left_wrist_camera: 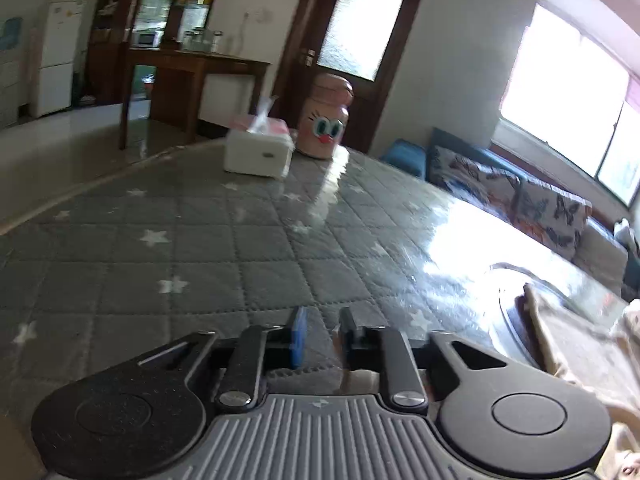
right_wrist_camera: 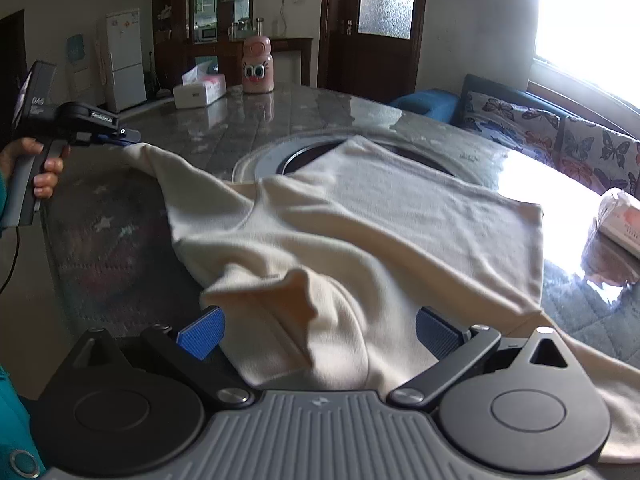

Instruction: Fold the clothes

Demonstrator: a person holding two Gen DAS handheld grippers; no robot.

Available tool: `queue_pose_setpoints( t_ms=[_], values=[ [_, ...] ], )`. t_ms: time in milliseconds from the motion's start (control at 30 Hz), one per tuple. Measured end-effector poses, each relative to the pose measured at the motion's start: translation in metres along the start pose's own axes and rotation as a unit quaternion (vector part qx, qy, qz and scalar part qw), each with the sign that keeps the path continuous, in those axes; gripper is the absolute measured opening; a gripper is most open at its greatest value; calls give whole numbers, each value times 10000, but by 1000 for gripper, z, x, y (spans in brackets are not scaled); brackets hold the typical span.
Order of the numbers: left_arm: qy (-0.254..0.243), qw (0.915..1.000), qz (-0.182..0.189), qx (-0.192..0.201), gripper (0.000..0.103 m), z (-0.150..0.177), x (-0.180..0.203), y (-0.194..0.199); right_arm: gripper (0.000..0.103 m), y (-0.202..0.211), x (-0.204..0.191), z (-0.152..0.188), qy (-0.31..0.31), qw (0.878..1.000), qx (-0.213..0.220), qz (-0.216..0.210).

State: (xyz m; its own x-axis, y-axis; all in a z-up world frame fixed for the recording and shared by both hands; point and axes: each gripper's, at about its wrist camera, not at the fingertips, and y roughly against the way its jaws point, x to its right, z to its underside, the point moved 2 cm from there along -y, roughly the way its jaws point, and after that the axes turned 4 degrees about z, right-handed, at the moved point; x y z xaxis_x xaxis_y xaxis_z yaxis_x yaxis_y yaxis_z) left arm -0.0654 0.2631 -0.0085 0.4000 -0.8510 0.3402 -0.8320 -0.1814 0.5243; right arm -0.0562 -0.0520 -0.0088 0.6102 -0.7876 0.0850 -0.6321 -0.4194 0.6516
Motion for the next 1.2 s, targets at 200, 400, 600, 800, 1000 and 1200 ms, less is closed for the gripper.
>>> queue_pose_setpoints(
  t_ms=[200, 400, 600, 800, 1000, 1200],
  values=[
    [871, 9956, 246, -250, 51, -8, 4, 8, 103, 0, -2, -7, 47, 10000, 49, -44],
    [1153, 9911, 490, -444, 57, -26, 28, -4, 103, -2, -5, -8, 39, 9999, 97, -62],
    [1242, 9882, -51, -901, 57, -32, 43, -48, 103, 1, -3, -7, -52, 9998, 155, -74],
    [1050, 9869, -387, -1162, 55, -27, 47, -71, 103, 1, -1, -4, -135, 9998, 158, -68],
    [489, 9899, -799, -1063, 7, -22, 53, -76, 103, 0, -4, -7, -87, 9997, 208, -126],
    [706, 9941, -370, -739, 2, -18, 35, -64, 103, 1, -10, -25, 6, 9991, 312, -290]
  ],
)
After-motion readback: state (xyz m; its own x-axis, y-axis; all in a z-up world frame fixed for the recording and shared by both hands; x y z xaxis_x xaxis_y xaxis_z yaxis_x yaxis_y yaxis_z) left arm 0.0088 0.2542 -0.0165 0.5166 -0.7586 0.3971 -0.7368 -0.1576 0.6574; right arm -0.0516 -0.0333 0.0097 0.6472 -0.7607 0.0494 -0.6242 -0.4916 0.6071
